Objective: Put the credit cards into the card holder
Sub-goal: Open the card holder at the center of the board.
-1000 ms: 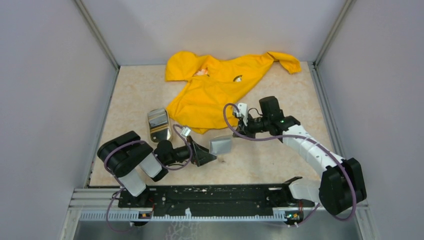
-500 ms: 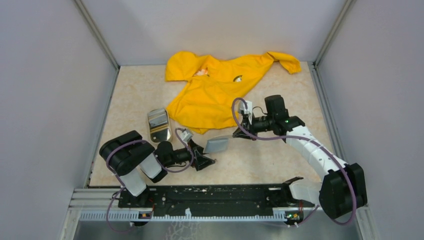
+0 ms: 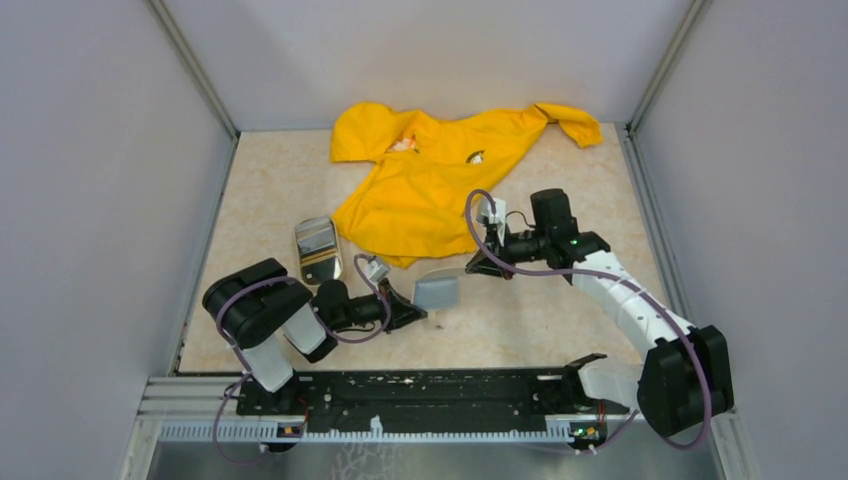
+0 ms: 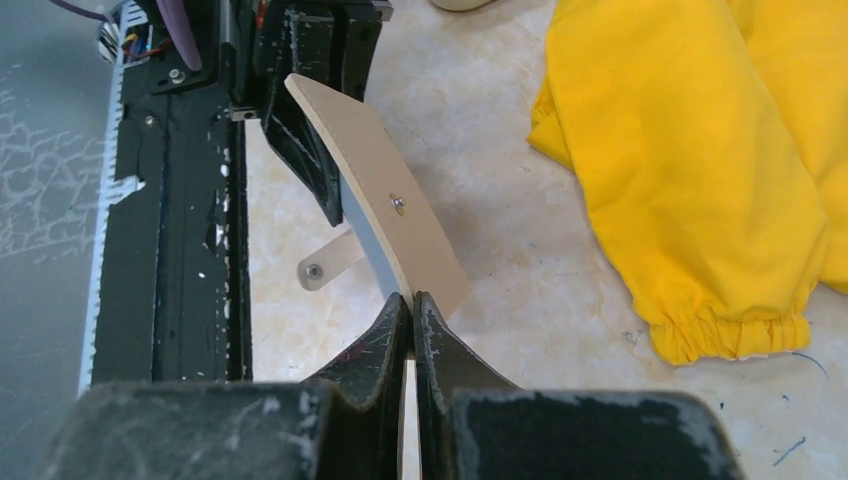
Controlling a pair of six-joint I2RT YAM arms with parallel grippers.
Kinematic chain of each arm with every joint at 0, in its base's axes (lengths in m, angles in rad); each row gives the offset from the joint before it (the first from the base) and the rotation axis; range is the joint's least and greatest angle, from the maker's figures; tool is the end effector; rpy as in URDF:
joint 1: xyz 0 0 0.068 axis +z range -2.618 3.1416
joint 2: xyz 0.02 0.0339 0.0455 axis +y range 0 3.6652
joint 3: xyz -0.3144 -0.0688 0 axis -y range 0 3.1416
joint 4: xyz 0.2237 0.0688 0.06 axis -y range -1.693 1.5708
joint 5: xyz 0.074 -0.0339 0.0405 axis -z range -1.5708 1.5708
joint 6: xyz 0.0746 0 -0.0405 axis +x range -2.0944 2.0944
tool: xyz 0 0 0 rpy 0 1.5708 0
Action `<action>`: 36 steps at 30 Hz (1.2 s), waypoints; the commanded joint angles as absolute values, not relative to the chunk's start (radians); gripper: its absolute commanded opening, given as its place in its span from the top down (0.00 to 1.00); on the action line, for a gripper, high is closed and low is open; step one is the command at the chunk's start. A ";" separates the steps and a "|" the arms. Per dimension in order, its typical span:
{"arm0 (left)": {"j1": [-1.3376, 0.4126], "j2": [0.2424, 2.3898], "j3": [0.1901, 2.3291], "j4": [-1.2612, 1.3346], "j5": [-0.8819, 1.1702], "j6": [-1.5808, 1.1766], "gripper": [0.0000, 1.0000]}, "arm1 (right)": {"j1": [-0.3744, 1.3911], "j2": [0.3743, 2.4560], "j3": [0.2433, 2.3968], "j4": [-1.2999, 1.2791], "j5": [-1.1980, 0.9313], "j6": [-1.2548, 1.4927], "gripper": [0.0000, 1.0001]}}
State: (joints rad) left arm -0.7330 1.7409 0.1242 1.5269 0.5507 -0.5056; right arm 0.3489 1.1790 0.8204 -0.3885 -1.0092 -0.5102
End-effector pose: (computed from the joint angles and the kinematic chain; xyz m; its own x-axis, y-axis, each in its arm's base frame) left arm 0.1670 -0.2029 0.1848 -0.5221 -0.0853 -0.8486 0.8054 0.2780 -0.5234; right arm 0.1794 0.1325 0.3045 -0.1834 -0.3434 -0.9211 -0.9800 0.1380 0.1436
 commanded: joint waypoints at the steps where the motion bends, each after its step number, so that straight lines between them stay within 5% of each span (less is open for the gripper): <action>1: -0.730 1.736 0.129 1.784 0.572 -0.553 1.00 | 0.341 1.191 0.853 -0.332 -0.953 -0.481 1.00; 2: -0.731 1.730 0.132 1.768 0.572 -0.581 1.00 | 0.341 1.194 0.852 -0.329 -0.915 -0.482 1.00; 9: -0.728 1.675 0.271 1.345 0.708 -0.788 1.00 | 0.341 1.111 0.845 -0.314 -0.719 -0.541 0.47; 14: -0.727 1.665 0.338 1.181 0.777 -0.854 1.00 | 0.341 1.038 0.869 -0.377 -0.744 -0.662 0.36; 20: -0.727 1.647 0.466 0.849 0.772 -0.808 1.00 | 0.341 1.004 0.905 -0.534 -0.913 -0.817 0.36; 26: -0.729 1.642 0.508 0.824 0.779 -0.801 1.00 | 0.352 1.003 0.937 -0.811 -1.196 -1.135 0.37; 29: -0.729 1.656 0.522 0.844 0.796 -0.800 1.00 | 0.391 1.024 0.896 -0.759 -1.172 -1.106 0.41; 36: -0.738 1.654 0.513 0.917 0.811 -0.760 1.00 | 0.518 1.097 0.828 -0.496 -0.930 -0.872 0.69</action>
